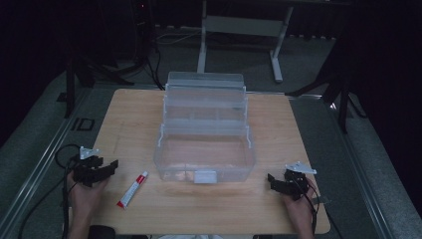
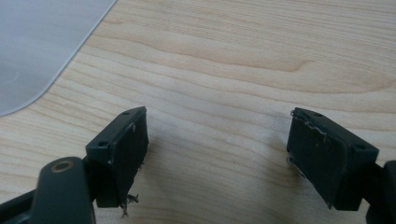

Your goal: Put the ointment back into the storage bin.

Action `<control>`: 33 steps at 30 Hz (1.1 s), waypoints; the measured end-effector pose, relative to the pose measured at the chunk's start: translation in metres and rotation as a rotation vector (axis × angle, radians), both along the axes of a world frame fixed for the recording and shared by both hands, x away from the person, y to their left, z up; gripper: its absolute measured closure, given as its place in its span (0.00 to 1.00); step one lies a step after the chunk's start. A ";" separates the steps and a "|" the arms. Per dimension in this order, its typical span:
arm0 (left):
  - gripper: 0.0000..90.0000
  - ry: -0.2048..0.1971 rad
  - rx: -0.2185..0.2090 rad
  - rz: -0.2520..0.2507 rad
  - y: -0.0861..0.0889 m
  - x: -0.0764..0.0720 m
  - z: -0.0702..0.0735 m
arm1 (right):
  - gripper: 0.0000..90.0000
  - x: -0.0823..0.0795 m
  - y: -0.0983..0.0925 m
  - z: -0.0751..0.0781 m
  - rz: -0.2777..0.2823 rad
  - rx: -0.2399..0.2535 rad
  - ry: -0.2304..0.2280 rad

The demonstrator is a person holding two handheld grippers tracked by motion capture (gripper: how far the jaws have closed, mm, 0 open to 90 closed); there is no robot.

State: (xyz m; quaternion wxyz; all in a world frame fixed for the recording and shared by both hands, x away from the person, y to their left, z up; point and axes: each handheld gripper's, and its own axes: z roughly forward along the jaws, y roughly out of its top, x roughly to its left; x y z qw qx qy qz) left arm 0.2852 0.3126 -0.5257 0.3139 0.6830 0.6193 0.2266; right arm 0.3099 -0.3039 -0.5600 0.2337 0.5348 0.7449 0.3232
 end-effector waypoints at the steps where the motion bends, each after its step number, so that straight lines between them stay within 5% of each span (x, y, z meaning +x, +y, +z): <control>1: 0.44 0.006 -0.003 -0.007 -0.001 0.000 0.001 | 0.22 0.000 0.000 0.000 0.000 0.000 0.000; 11: 0.44 0.026 -0.024 -0.055 -0.014 0.001 0.011 | 0.22 0.000 0.000 0.000 0.000 0.000 0.000; 33: 0.44 0.091 0.033 -0.175 -0.034 0.001 0.024 | 0.22 0.000 0.000 0.000 0.000 0.000 0.000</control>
